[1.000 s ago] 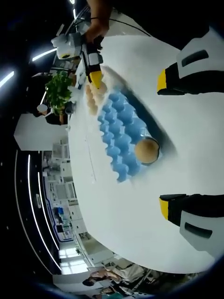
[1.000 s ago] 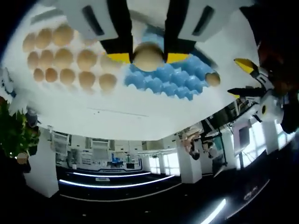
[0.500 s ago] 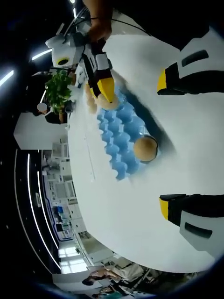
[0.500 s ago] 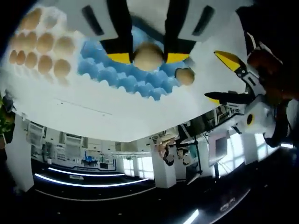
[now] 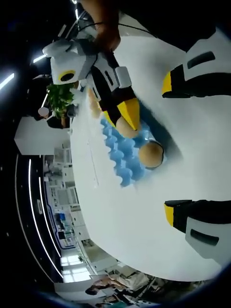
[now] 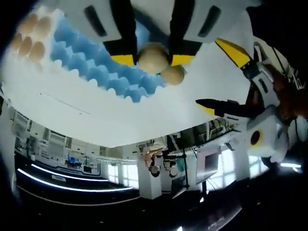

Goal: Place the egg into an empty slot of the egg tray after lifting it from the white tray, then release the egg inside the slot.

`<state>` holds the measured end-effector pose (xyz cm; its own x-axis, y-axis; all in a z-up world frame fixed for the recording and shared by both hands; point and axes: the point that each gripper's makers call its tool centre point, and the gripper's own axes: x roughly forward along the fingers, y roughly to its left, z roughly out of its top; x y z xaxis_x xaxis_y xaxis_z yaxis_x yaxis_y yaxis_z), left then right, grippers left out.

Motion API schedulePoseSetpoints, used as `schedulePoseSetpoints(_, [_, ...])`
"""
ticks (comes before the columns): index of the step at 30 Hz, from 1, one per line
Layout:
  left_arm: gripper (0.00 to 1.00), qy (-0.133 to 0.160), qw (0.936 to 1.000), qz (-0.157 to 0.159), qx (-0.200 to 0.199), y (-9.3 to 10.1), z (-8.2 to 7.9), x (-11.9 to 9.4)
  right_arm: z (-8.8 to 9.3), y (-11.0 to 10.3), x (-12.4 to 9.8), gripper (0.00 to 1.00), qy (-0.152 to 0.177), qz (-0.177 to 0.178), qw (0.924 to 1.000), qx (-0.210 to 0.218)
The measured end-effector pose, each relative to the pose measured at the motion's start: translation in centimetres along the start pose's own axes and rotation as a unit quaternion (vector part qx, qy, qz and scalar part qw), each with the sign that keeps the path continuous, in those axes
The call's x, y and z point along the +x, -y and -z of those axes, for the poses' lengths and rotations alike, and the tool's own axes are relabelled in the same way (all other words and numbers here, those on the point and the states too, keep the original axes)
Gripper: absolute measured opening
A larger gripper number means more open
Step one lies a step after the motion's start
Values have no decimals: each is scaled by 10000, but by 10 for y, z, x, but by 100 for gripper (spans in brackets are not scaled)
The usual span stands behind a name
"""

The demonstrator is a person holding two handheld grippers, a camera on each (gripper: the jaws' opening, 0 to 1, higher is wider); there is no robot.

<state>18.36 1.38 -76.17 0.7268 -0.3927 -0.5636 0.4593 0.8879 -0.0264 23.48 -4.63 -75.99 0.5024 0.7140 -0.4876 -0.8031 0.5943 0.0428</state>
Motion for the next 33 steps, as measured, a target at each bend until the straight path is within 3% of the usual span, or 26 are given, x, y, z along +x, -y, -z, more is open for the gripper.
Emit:
schedulePoseSetpoints(13, [87,-7,10000,2,29,-1,-4,-1,12,0,12,26,-279,-72,9988,-383])
schedulePoseSetpoints(21, [87,45,10000,27,58,-1,-10,0,15,-4,15,26,-216,-151,9976,-634])
schedulePoseSetpoints(33, [87,-15,10000,40,51,2,-5,-1,18,1,4,25,-76,-61,9983,-570])
